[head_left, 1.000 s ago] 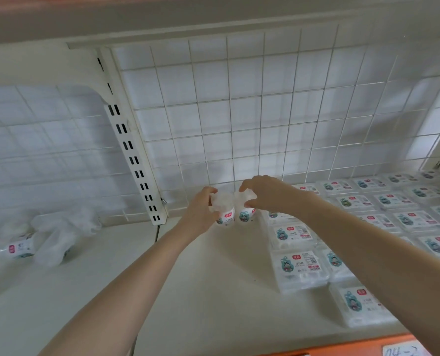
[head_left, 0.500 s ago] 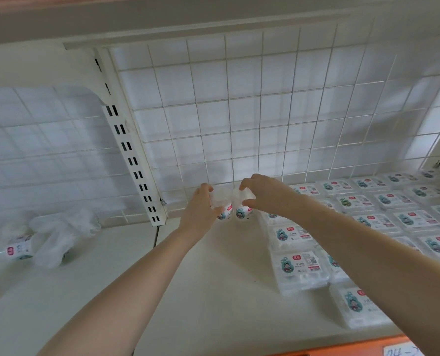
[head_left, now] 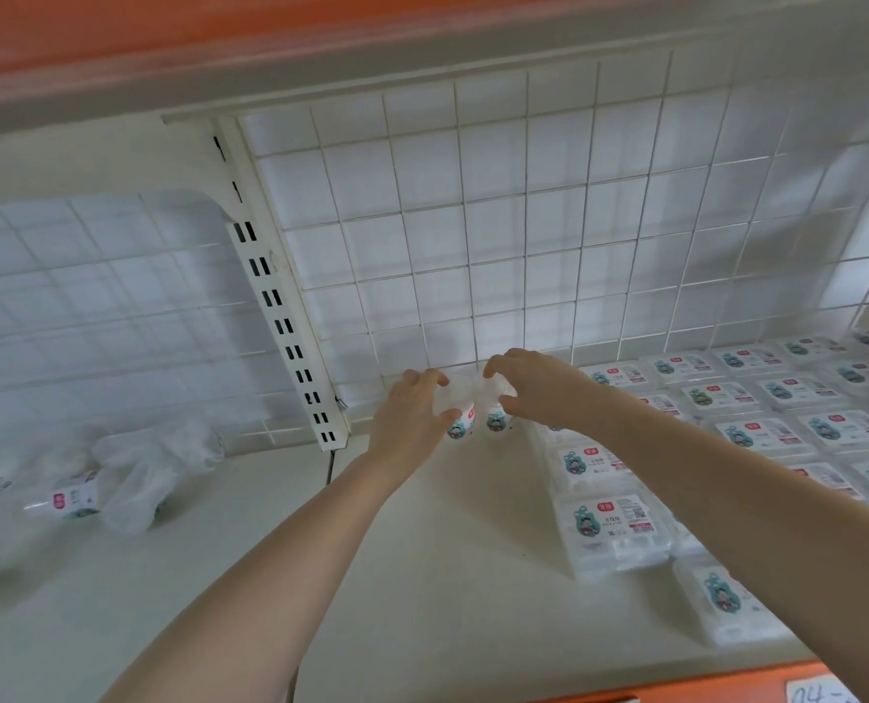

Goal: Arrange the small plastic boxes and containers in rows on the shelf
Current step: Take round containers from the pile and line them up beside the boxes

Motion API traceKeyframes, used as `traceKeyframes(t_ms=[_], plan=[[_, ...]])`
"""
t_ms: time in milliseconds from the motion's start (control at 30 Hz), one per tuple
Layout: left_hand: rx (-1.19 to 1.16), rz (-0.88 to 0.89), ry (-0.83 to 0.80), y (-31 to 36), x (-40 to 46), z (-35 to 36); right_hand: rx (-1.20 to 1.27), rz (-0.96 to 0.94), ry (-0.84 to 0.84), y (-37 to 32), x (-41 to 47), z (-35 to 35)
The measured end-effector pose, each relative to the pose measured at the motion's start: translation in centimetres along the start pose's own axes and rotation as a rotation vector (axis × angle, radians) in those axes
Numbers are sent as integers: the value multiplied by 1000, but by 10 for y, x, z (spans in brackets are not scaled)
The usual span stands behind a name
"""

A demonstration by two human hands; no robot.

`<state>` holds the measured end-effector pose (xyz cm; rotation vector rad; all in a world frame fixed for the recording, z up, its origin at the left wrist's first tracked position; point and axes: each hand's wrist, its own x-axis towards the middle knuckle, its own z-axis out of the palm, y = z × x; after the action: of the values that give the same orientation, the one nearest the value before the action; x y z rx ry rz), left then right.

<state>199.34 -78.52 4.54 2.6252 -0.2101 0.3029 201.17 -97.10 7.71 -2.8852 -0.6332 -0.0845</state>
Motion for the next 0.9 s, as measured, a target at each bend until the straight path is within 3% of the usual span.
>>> traceKeyframes(t_ms=[900], plan=[[-167,-55,-66,6,0,4,50,58,104,-5,-5,9]])
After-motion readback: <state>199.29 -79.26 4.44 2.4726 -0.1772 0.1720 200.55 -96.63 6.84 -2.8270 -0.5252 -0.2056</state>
